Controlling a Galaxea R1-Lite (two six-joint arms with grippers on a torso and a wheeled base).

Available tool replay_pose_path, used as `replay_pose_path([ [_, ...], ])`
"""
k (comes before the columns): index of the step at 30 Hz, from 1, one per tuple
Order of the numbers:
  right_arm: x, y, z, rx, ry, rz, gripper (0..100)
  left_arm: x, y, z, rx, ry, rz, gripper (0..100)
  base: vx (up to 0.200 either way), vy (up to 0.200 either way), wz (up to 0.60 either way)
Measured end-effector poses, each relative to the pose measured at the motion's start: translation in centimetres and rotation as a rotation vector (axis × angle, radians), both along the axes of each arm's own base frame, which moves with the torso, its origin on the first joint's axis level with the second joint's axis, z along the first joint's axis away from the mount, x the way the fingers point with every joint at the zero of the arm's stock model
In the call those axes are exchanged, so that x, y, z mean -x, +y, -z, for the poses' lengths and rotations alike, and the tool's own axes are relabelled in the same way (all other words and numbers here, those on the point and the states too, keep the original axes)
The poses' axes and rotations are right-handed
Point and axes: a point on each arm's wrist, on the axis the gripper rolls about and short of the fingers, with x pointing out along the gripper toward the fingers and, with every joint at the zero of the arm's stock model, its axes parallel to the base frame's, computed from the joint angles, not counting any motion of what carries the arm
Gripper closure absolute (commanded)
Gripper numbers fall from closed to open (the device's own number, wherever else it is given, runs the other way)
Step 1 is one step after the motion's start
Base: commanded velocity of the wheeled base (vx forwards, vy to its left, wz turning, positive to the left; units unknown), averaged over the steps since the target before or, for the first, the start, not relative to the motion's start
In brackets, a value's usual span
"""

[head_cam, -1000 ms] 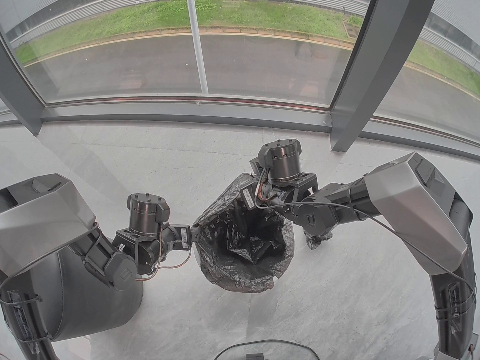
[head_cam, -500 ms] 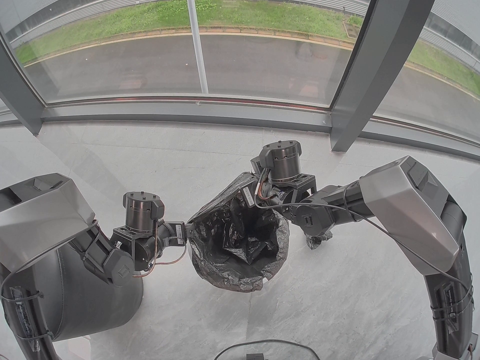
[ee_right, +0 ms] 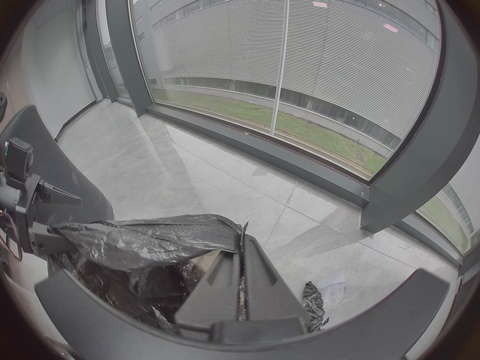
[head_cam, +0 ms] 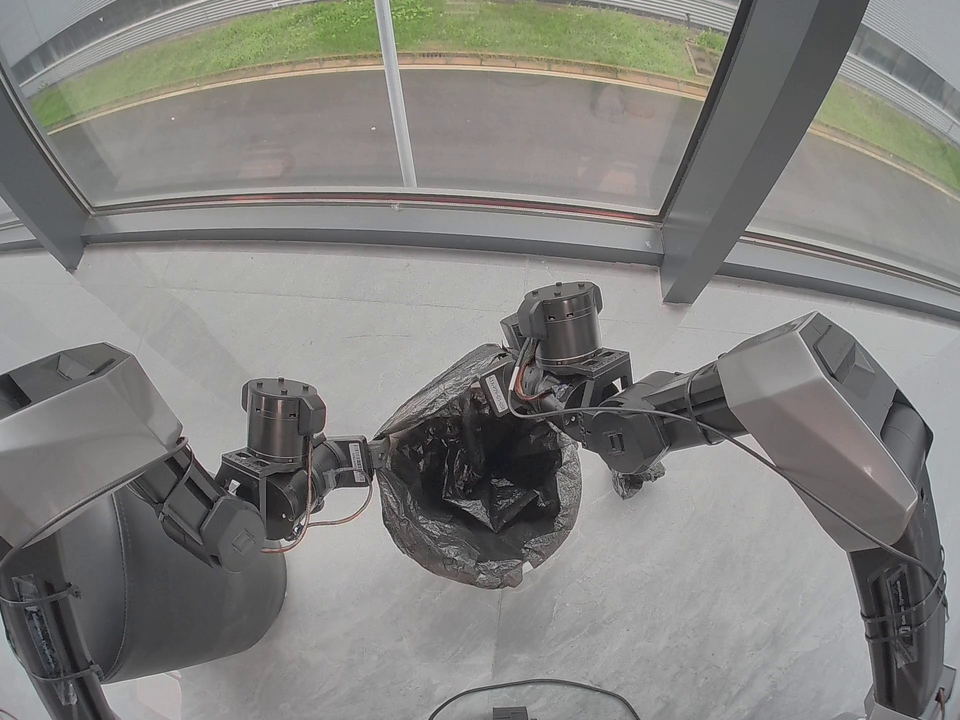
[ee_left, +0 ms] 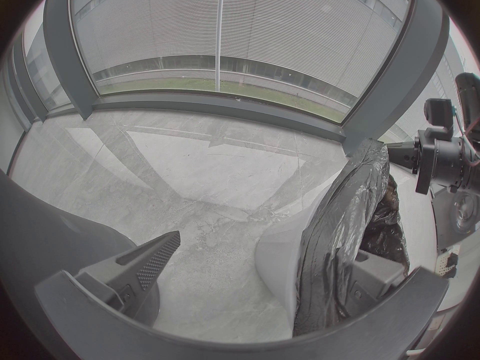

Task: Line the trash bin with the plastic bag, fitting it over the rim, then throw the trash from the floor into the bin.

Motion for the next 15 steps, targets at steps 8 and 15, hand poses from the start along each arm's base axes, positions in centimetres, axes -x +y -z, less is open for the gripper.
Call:
replay_pose_path([
  [8, -0.08, 0.04, 0.25, 0.000, 0.001, 0.000, 100, -0.24, 0.13, 0.07, 0.005, -0.002, -0.006, 0, 0.000, 0.000, 0.00],
  [15, -0.39, -0.20, 0.58, 0.002, -0.003, 0.000, 100, -0.66, 0.80, 0.49, 0.017, -0.032, -0.025, 0, 0.000, 0.000, 0.00],
])
